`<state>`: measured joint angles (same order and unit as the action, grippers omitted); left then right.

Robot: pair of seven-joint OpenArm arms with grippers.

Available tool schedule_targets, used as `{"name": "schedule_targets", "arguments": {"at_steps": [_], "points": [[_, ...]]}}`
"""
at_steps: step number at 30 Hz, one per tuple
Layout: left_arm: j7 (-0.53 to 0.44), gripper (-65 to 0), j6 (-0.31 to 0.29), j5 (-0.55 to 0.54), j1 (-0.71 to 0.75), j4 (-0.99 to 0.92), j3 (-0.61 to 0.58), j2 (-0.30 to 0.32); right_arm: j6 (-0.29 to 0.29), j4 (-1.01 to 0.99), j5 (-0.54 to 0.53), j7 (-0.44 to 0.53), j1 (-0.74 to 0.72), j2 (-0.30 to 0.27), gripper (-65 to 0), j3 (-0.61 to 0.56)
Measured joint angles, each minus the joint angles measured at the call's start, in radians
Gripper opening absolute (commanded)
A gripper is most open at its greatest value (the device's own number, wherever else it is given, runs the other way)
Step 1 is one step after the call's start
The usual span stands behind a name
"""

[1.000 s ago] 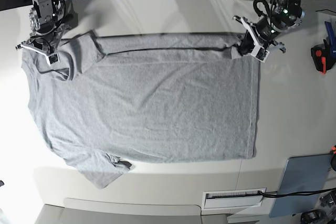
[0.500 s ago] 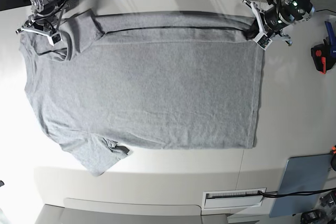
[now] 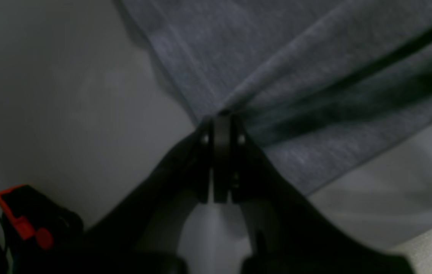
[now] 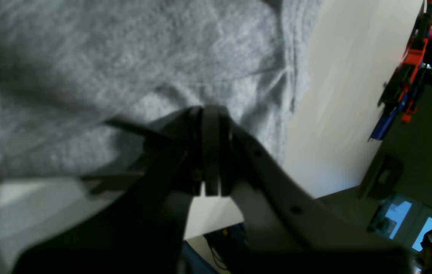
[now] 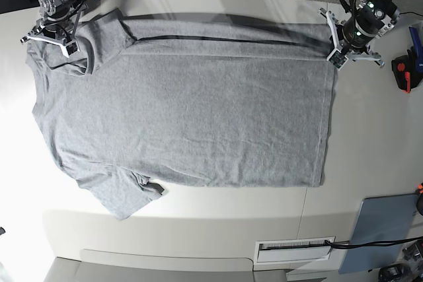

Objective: Fold the T-shirt properly
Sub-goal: 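Fold the collar edge over with both grippers and release, then move both grippers along the shirt sides toward the hem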

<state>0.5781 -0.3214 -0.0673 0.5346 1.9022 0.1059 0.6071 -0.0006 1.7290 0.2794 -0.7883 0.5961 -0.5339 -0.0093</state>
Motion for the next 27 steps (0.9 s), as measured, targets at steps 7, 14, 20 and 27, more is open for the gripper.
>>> {"name": "schedule_targets", "arguments": {"at_steps": [7,14,20,27], "points": [[0.051,-44.2,0.006,0.007,0.0,0.0,0.001,0.0,0.0,0.0,0.001,0.0,0.0,0.0,-65.0,0.0],[0.084,-37.8,0.045,0.072,0.0,0.0,0.001,0.0,-0.001,0.0,0.008,0.0,0.0,0.0,-65.0,0.0],[0.084,-37.9,0.147,0.157,0.0,0.0,0.024,0.039,-0.011,0.031,0.025,-0.047,0.003,0.001,-65.0,-0.001],[0.047,-37.9,0.09,-0.091,-0.001,-0.001,0.186,0.039,-0.01,0.188,0.047,-0.06,0.005,0.002,-65.0,0.042]]}}
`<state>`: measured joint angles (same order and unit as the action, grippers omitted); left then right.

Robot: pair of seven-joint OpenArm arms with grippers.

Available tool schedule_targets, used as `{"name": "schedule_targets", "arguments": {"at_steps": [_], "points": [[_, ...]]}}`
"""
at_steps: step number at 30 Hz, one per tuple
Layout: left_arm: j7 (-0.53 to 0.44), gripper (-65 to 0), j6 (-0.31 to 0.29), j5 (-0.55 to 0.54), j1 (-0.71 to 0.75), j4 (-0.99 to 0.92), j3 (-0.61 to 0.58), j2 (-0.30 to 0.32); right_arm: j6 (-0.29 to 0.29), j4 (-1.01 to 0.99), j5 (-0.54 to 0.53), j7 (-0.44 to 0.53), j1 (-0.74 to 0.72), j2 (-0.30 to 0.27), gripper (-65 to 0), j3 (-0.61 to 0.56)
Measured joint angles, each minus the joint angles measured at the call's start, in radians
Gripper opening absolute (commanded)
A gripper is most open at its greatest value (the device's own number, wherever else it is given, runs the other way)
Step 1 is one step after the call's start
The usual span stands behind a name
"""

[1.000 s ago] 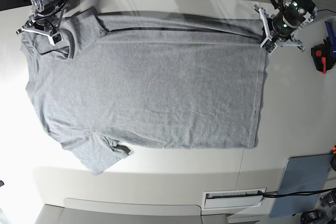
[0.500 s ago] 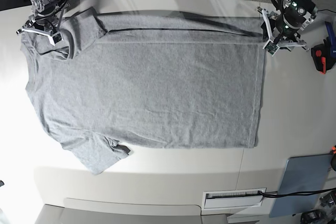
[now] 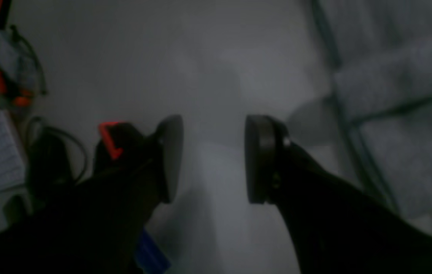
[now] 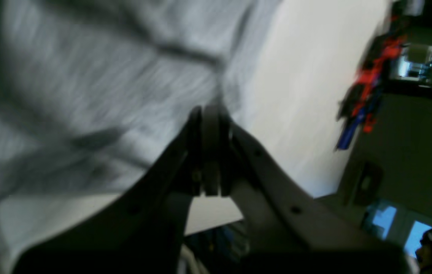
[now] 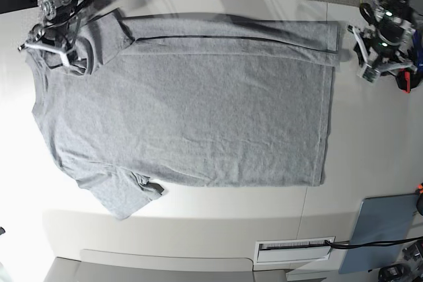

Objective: Fold the T-shirt properly
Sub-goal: 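Move both grippers along the shirt sides toward the hem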

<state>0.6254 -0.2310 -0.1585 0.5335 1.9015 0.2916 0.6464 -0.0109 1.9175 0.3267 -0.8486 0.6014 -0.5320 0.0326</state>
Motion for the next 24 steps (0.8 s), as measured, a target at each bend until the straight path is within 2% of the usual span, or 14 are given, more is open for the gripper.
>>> {"name": "schedule_targets", "arguments": {"at_steps": [2,5,7,9,11,16,19,22,24], "points": [[-0.004,-37.9,-0.045,-0.093,-0.016,0.0,0.035,0.002,0.031,0.023,0.0,0.046,0.0,0.0,-65.0,0.032],[-0.006,-37.9,-0.066,-0.187,-0.067,-0.002,0.043,0.001,0.037,0.035,-0.028,0.074,-0.033,0.0,-65.0,0.079],[-0.005,-37.9,-0.066,-0.244,-0.109,-0.016,0.04,0.0,0.032,0.035,-0.084,0.069,-0.069,0.0,-57.8,0.096],[-0.003,-37.9,-0.065,-0.252,-0.153,-0.042,0.027,-0.009,-0.002,0.035,-0.098,0.068,-0.103,0.0,-49.7,0.1],[-0.001,-37.9,-0.064,-0.26,-0.193,-0.069,0.013,-0.018,-0.042,0.034,-0.121,0.079,-0.139,0.0,-45.8,0.098],[0.01,-37.9,-0.095,-0.302,-0.322,-0.15,-0.043,-0.048,-0.079,-0.004,-0.272,0.103,-0.275,0.002,-45.8,0.099],[0.034,-37.9,-0.079,-0.3,-0.42,-0.201,-0.112,-0.049,-0.081,-0.089,-0.387,0.025,-0.4,0.005,-45.8,0.099],[0.037,-37.9,-0.084,-0.303,-0.513,-0.264,-0.187,-0.056,-0.098,-0.188,-0.431,0.02,-0.531,0.005,-45.8,0.099],[0.036,-37.9,-0.085,-0.296,-0.588,-0.338,-0.224,-0.085,-0.121,-0.258,-0.443,0.014,-0.617,0.005,-45.8,0.098]]}}
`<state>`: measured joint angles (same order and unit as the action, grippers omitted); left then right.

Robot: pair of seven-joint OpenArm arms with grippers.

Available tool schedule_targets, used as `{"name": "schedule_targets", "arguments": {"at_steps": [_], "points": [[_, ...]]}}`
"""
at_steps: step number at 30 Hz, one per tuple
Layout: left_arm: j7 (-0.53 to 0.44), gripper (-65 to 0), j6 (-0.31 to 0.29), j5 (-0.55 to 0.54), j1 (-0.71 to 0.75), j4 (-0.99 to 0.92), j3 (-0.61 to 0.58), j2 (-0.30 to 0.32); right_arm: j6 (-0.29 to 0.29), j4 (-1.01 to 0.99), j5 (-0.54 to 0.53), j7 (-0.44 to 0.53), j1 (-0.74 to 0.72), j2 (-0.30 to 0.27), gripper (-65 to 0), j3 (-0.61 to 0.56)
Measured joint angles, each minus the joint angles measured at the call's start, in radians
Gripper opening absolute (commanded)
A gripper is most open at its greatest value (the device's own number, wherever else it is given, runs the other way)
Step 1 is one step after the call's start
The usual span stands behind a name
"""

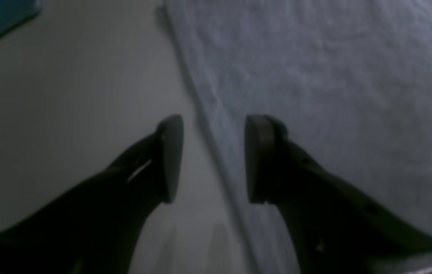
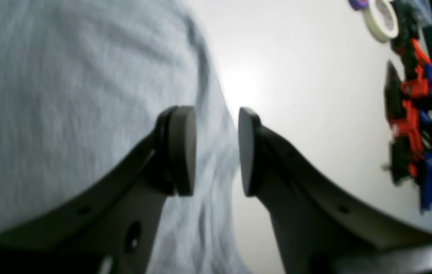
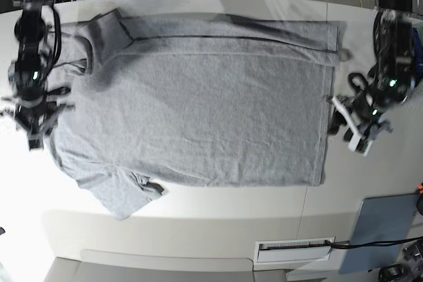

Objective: Fold the T-shirt properly
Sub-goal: 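Move both grippers along the shirt sides toward the hem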

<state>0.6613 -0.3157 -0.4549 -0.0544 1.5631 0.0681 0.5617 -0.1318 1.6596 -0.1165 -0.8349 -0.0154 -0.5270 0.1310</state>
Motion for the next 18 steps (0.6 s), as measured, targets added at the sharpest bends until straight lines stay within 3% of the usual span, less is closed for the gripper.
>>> {"name": "schedule_targets", "arguments": {"at_steps": [3,9,14,18], "points": [[-0.006,-37.9,0.004,0.011,-0.134,-0.169,-0.039,-0.052,-0.048,-0.116,-0.018,-0.016,-0.117,-0.001,-45.8,-0.01],[-0.015,-37.9,0.007,0.056,-0.418,-0.496,-0.076,-0.121,-0.077,-0.314,-0.04,-0.06,-0.298,-0.003,-45.8,-0.095],[-0.035,-37.9,0.008,0.09,-0.613,-0.794,-0.073,-0.167,-0.079,-0.365,-0.039,-0.09,-0.34,0.0,-45.9,-0.206],[-0.153,-37.9,0.008,0.151,-0.695,-1.066,-0.075,-0.196,-0.079,-0.366,-0.04,-0.09,-0.34,0.001,-45.9,-0.255]]}}
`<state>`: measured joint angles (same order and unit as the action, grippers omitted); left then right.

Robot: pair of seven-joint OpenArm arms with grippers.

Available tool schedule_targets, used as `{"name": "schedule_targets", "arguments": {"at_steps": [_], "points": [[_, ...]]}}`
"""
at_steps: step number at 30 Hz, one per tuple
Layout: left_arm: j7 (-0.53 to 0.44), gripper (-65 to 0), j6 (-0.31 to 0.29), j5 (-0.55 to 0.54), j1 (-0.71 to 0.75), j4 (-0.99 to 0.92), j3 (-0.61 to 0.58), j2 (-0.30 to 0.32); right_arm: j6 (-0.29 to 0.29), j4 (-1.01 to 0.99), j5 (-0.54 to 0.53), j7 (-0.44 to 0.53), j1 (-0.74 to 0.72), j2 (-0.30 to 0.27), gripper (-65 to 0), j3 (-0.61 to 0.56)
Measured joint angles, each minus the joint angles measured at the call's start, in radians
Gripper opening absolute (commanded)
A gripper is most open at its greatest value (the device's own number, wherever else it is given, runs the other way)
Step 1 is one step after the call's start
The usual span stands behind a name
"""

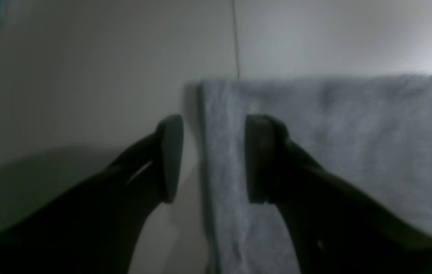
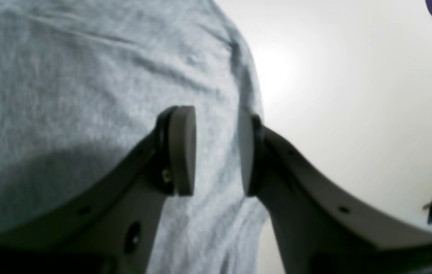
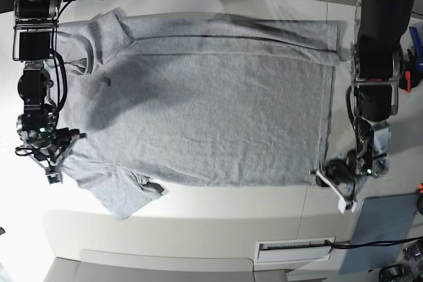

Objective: Fold the T-shirt properly
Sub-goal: 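Move both grippers along the shirt sides toward the hem, then grasp the hem corners with the left and right grippers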

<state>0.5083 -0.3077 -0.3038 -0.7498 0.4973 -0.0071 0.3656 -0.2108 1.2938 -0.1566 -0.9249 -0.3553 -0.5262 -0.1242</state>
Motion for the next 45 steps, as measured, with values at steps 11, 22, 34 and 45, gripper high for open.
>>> {"name": "schedule_targets", "arguments": {"at_steps": [11,22,34,45], "points": [[-0.157,-37.9,0.023,0.053,-0.056,-0.192,0.002,-0.011,0.0,0.0,0.001,0.092,0.0,0.0,-45.8,-0.002],[-0.177,-37.9,0.127,0.076,-0.052,-0.201,0.002,-0.071,0.0,0.0,0.001,0.02,0.0,0.0,-45.9,-0.002],[-0.306,-37.9,0.003,0.071,0.015,-0.194,0.002,-0.061,0.0,0.0,0.001,0.013,0.0,0.0,-45.8,-0.002],[-0.308,-39.8,-0.026,0.071,0.014,-0.194,0.002,-0.076,0.001,0.0,0.001,0.013,0.0,0.0,-45.8,-0.002]]}}
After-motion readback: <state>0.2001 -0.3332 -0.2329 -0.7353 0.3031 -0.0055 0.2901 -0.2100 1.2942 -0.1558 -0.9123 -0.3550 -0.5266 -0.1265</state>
